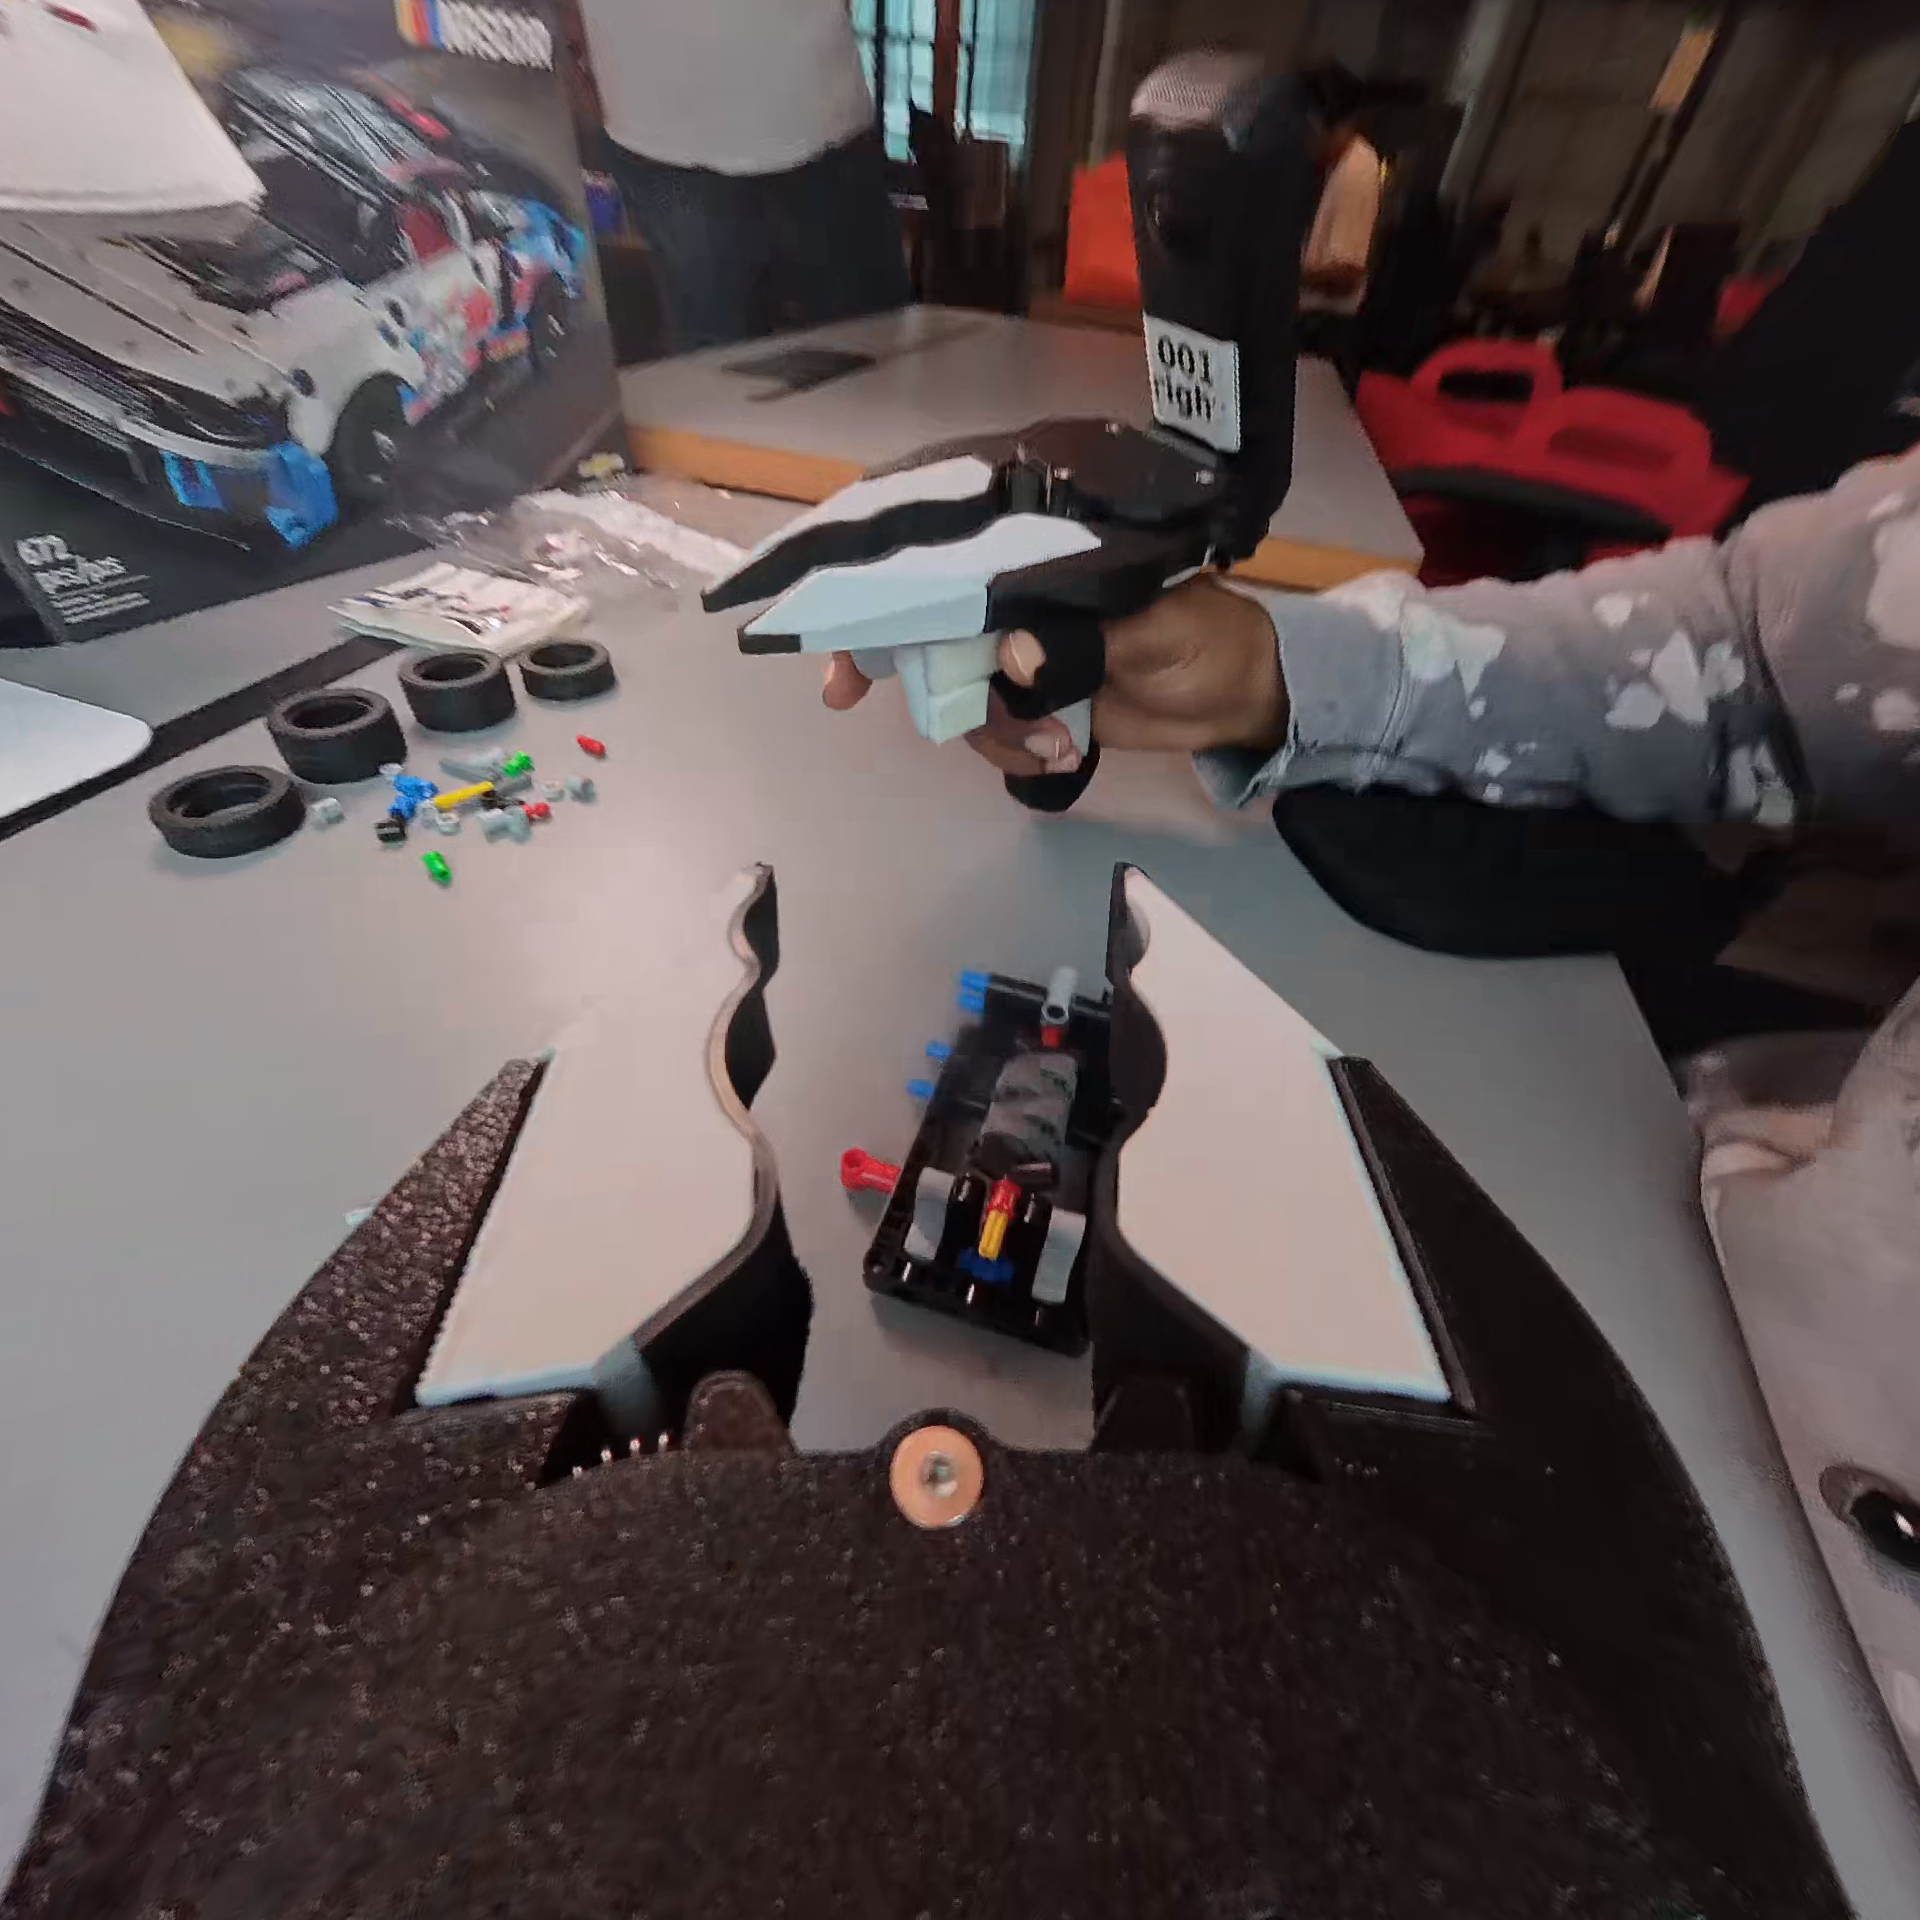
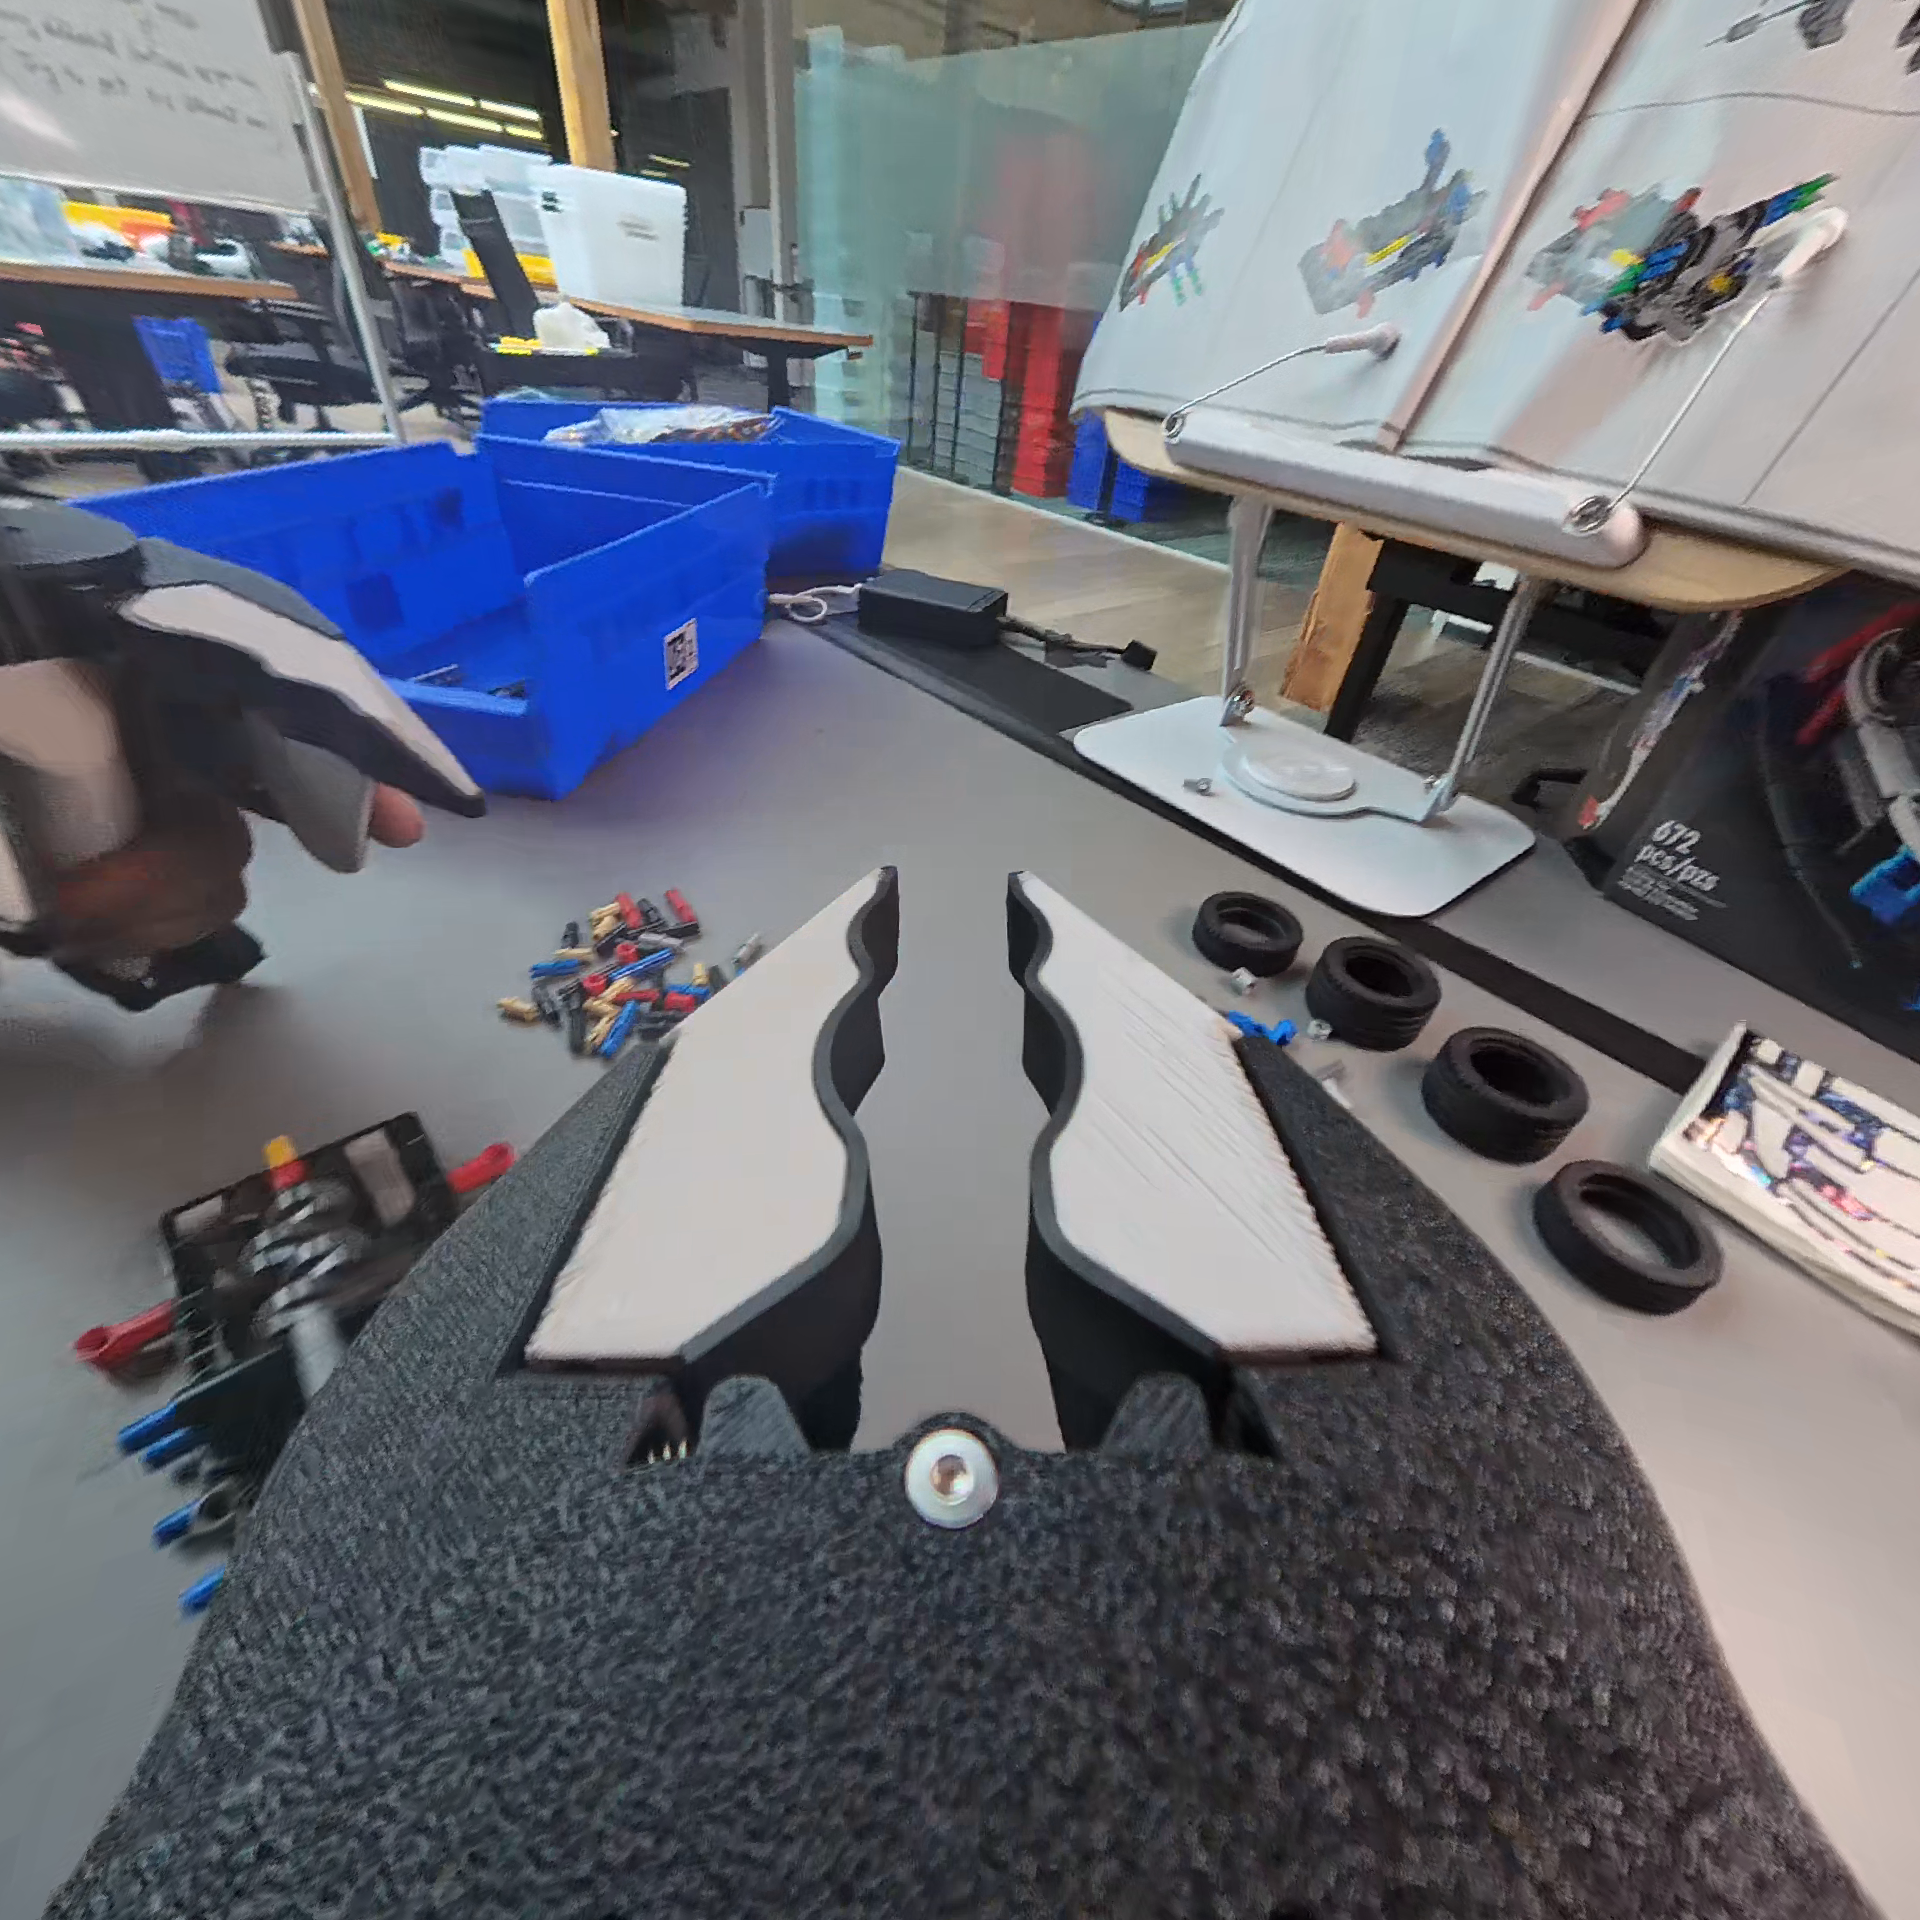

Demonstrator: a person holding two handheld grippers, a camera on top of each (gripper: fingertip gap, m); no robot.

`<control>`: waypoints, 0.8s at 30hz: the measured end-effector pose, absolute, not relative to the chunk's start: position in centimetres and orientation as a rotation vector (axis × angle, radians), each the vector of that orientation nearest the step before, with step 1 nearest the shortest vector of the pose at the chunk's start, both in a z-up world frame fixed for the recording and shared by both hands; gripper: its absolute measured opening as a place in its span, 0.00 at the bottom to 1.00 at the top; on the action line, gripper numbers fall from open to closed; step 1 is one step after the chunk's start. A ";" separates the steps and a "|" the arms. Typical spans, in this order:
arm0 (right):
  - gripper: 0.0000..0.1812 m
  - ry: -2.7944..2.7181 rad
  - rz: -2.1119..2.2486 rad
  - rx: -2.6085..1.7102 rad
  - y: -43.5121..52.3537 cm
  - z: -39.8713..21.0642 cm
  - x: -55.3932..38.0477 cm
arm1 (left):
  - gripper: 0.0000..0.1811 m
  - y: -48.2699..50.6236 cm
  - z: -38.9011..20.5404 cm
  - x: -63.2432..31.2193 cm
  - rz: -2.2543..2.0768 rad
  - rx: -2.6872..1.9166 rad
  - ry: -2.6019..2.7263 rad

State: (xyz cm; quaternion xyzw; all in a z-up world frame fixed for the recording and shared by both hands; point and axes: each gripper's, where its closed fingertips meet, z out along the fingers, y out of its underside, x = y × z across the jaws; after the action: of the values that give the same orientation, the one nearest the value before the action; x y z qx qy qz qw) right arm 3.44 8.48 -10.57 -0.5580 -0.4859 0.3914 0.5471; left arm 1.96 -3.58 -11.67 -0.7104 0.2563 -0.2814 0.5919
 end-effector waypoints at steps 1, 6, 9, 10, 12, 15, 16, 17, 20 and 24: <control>0.12 -1.127 0.909 -1.309 9.8 -9.5 2.8 | 0.36 -3.2 -10.8 1.3 -0.670 -1.614 0.529; 0.13 -1.058 0.798 -1.243 17.7 -3.8 -1.6 | 0.27 -2.0 -9.1 -3.4 -0.515 -1.518 0.333; 0.06 -1.002 0.769 -1.223 22.6 -0.4 -4.4 | 0.24 -2.2 -8.9 -5.3 -0.480 -1.493 0.282; 0.04 -0.983 0.752 -1.232 24.3 0.5 -5.3 | 0.24 -2.2 -8.8 -5.7 -0.472 -1.489 0.281; 0.01 -0.956 0.719 -1.256 27.6 2.0 -6.9 | 0.22 -2.4 -8.8 -6.1 -0.444 -1.487 0.286; 0.00 -0.942 0.676 -1.312 31.8 3.6 -9.0 | 0.20 -2.7 -9.0 -5.7 -0.437 -1.491 0.321; 0.00 -0.964 0.662 -1.343 32.9 3.3 -9.8 | 0.20 -2.7 -9.1 -5.4 -0.436 -1.497 0.335; 0.00 -0.978 0.646 -1.379 33.8 2.9 -10.4 | 0.20 -2.7 -9.3 -5.2 -0.431 -1.505 0.350; 0.00 -1.048 0.536 -1.439 35.6 0.6 -11.7 | 0.19 -2.7 -9.7 -4.5 -0.419 -1.521 0.397; 0.00 -1.008 0.452 -1.431 36.4 0.2 -11.2 | 0.19 -2.6 -10.3 -4.0 -0.389 -1.536 0.442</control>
State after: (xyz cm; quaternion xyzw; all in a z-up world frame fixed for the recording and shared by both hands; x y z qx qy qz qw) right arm -11.22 36.39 0.23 -0.6219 -0.4382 0.1964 0.6186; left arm -3.98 -2.62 -10.27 -0.6842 0.1968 -0.1732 0.6806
